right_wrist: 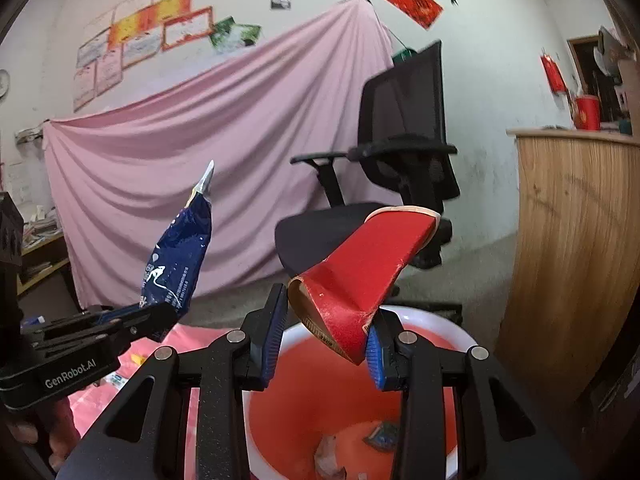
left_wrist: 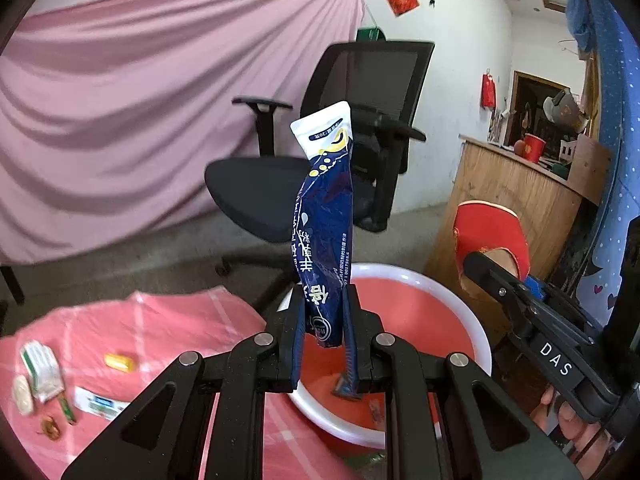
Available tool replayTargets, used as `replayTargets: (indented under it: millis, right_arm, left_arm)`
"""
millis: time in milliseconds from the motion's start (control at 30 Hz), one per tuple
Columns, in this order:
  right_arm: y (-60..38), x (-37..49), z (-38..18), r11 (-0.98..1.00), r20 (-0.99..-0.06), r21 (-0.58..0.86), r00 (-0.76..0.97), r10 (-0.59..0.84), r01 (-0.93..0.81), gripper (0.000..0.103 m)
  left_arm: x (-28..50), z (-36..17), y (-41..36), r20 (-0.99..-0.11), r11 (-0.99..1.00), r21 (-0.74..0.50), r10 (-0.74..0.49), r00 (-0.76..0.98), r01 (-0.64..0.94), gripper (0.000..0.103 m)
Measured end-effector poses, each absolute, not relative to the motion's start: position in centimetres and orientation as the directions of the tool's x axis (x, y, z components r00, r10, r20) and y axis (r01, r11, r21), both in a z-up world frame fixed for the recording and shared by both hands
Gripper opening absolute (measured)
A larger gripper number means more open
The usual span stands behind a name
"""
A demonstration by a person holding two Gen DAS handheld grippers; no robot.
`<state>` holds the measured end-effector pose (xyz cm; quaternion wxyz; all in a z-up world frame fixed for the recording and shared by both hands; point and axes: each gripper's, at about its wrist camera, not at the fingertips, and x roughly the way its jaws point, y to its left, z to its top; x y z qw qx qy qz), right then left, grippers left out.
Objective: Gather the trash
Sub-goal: 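Lift the wrapper and cup in both grippers and carry them over the red bin, then open both grippers to drop the wrapper and cup into the bin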
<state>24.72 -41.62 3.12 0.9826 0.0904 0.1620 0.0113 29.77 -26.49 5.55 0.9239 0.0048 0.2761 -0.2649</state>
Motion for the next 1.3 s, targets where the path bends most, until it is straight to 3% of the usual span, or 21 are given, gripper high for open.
replayTargets:
  millis: [300,467,567,700,933,1000,1067,1133,1300]
  right_arm:
    - [-42.5,25.8,1.7,0.978,-0.404,0.209,0.913,0.061,0.027,0.034]
    - [-42.7,26.1,1.4,0.975,-0.427,0.221,0.902,0.066,0.033,0.041]
    - [-42.7,26.1,1.3,0.974,-0.434,0.222,0.898,0.068,0.034,0.042]
    - [-42.8,26.2,1.3,0.974,-0.439,0.223,0.896,0.068,0.035,0.047]
    - [-42.6,26.1,1.7,0.974,-0.421,0.223,0.904,0.07,0.028,0.052]
    - [-42.4,26.0,1.9,0.975,-0.41,0.222,0.909,0.071,0.024,0.056]
    - [-42.0,25.9,2.2,0.976,-0.393,0.218,0.917,0.072,0.017,0.068]
    - [-41.4,25.7,2.6,0.977,-0.369,0.213,0.926,0.078,0.002,0.07]
    - [-39.6,25.2,3.8,0.98,-0.304,0.193,0.947,0.103,-0.045,0.083]
  left_arm:
    - [31.3,4.0,-27.6,-0.598,0.855,-0.168,-0.484,0.638,0.491,0.016]
    - [31.5,3.3,-27.6,-0.619,0.856,-0.188,-0.484,0.618,0.482,0.019]
    - [31.7,3.0,-27.3,-0.626,0.858,-0.193,-0.481,0.614,0.476,0.021]
    - [31.6,3.0,-26.6,-0.621,0.864,-0.2,-0.477,0.622,0.462,0.033]
    - [31.1,3.6,-24.7,-0.6,0.883,-0.213,-0.456,0.658,0.418,0.035]
    - [30.8,3.9,-24.0,-0.59,0.892,-0.213,-0.444,0.674,0.4,0.04]
    - [30.5,4.4,-22.9,-0.574,0.901,-0.216,-0.429,0.697,0.376,0.042]
    - [30.3,4.8,-22.0,-0.562,0.909,-0.218,-0.415,0.716,0.355,0.043]
    - [29.2,6.2,-18.9,-0.508,0.938,-0.21,-0.347,0.789,0.277,0.073]
